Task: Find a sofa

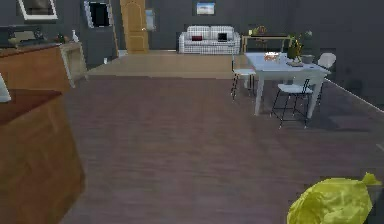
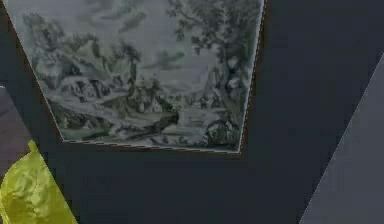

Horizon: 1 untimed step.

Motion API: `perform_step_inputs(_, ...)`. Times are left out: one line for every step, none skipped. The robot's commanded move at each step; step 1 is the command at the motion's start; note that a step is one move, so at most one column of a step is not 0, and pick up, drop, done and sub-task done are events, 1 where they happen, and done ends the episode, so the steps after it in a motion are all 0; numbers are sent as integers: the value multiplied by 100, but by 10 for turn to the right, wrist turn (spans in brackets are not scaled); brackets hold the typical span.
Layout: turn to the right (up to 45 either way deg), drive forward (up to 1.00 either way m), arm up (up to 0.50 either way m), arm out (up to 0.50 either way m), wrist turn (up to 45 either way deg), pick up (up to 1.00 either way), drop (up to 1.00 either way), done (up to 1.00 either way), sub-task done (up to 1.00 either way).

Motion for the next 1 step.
perform_step_inputs(0,100,0,0,0,0,0,0,0)
